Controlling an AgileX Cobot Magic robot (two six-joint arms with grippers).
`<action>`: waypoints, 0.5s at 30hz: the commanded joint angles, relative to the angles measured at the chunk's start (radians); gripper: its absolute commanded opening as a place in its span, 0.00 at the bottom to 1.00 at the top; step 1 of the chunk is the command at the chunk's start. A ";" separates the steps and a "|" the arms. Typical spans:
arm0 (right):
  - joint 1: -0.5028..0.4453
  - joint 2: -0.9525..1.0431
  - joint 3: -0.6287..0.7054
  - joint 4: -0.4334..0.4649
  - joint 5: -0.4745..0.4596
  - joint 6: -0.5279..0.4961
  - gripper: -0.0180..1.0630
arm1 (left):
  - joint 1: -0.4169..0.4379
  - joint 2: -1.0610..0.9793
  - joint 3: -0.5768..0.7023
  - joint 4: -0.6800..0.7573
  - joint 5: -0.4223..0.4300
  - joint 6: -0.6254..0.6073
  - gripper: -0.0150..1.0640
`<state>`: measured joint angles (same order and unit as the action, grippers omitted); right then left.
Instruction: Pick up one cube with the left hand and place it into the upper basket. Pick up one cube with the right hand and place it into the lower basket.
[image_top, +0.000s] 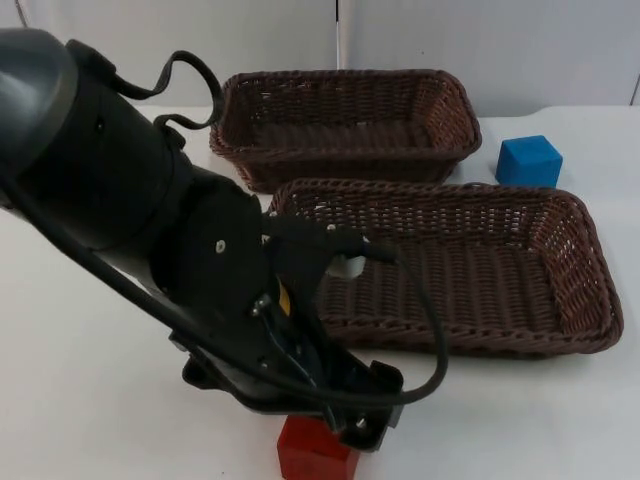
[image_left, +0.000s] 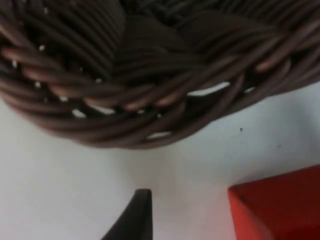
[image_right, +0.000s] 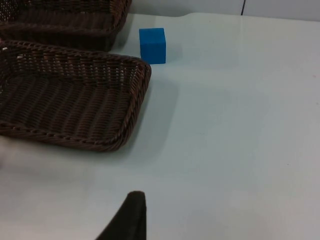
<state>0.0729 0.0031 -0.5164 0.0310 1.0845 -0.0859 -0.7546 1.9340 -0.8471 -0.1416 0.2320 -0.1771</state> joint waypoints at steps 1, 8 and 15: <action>-0.009 -0.003 0.000 -0.001 -0.005 -0.004 0.99 | -0.015 0.003 -0.006 -0.015 -0.009 -0.011 0.99; -0.009 -0.003 0.000 -0.001 -0.005 -0.004 0.99 | -0.015 0.003 -0.006 -0.017 -0.002 -0.004 0.99; -0.009 -0.003 0.000 -0.001 -0.005 -0.004 0.99 | -0.015 0.003 -0.006 -0.029 -0.003 0.001 0.99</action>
<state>0.0729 0.0031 -0.5164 0.0310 1.0845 -0.0859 -0.7637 1.9357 -0.8486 -0.1538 0.2316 -0.1775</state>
